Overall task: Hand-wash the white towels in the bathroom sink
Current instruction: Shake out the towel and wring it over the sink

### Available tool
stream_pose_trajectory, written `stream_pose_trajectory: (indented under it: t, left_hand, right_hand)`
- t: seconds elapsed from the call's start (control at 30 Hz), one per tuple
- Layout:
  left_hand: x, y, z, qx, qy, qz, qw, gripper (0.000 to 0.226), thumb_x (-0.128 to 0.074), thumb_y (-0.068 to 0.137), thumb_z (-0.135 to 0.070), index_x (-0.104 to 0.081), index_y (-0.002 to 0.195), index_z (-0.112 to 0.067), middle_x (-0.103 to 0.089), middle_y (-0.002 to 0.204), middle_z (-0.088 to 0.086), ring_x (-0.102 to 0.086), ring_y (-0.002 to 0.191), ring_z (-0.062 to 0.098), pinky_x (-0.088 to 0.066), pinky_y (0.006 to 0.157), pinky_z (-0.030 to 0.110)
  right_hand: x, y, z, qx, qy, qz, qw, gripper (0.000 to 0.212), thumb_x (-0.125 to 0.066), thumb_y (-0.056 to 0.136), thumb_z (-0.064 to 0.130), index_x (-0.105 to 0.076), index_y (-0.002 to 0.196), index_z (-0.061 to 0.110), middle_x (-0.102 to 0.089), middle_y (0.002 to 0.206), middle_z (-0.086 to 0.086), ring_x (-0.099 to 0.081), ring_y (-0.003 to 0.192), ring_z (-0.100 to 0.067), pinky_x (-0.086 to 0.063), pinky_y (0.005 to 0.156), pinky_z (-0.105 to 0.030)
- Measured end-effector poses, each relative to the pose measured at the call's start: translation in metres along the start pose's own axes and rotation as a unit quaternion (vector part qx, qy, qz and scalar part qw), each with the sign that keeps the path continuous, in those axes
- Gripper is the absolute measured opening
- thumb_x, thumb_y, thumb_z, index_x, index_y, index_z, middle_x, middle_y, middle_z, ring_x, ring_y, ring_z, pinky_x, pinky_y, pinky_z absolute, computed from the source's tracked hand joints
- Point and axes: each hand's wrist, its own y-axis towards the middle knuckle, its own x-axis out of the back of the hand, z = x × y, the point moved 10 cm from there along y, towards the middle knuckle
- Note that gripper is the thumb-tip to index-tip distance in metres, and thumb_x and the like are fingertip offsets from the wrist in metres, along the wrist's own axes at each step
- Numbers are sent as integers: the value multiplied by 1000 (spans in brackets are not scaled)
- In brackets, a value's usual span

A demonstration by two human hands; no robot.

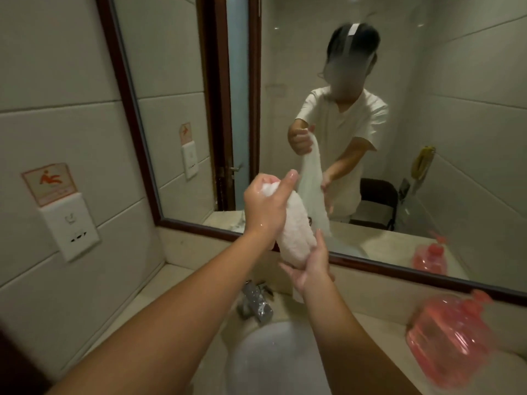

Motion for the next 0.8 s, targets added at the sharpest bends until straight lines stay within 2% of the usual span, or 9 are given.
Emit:
stream_pose_trajectory:
  t: [0.07,0.13,0.2,0.23,0.3,0.43,0.57,0.7,0.8]
  left_hand:
    - [7,-1,7,4,-8,21,1000,38,-81,82,-54,-57,73,-26,-62,75,2,-65,72,21,-54,70,37]
    - [19,-3,18,13,-25,33,999,39,-81,75,-60,-59,69,-29,-60,76,9,-66,77,41,-56,74,51]
    - [35,-4,33,34,-55,22,998,39,-82,72,-59,-59,67,-27,-56,74,10,-60,74,39,-53,75,55]
    - [42,-4,38,42,-68,23,996,39,-82,72,-57,-59,67,-26,-54,74,12,-57,74,34,-52,75,56]
    - [48,-5,48,54,-94,44,993,40,-83,73,-52,-59,70,-20,-53,79,13,-53,78,32,-49,76,56]
    - [53,-7,52,60,-101,110,987,37,-82,73,-40,-59,74,-12,-55,78,17,-55,74,31,-43,73,45]
    - [69,-3,60,95,-103,162,977,22,-78,69,-36,-65,68,-18,-63,71,4,-59,67,22,-43,68,37]
    - [78,1,75,126,-107,184,969,21,-78,63,-39,-67,63,-21,-61,71,8,-57,68,25,-43,71,39]
    - [69,1,71,105,-68,202,971,28,-79,64,-42,-67,68,-16,-62,73,12,-60,70,27,-45,78,44]
  right_hand:
    - [23,18,-2,23,56,-58,996,85,-86,84,44,-37,148,18,-71,117,-20,-76,98,-43,-60,87,-67]
    - [40,38,-8,44,92,-81,992,103,-94,75,34,-25,151,26,-68,121,-20,-78,90,-43,-63,72,-65]
    - [60,82,-30,12,160,-59,985,108,-95,72,43,-26,154,31,-62,130,-18,-75,100,-43,-62,78,-67]
    - [70,97,-44,-20,217,-44,975,106,-90,69,61,-33,154,33,-62,133,-16,-73,107,-42,-60,87,-67]
    - [68,112,-38,-22,167,2,986,94,-69,70,87,-52,145,34,-67,134,-11,-70,115,-35,-55,102,-60]
    - [46,63,-7,8,85,-8,996,33,-59,106,32,-66,127,8,-73,127,-20,-69,106,-39,-52,94,-55]
    - [31,44,32,63,56,19,996,27,-70,99,24,-67,120,6,-81,94,-16,-72,99,-36,-56,76,-53]
    - [11,23,56,115,-5,68,991,31,-74,93,13,-61,121,5,-78,107,-20,-73,105,-37,-59,85,-53]
    - [14,18,66,153,-49,68,985,56,-86,80,11,-60,130,4,-73,122,-25,-73,111,-40,-60,93,-56]
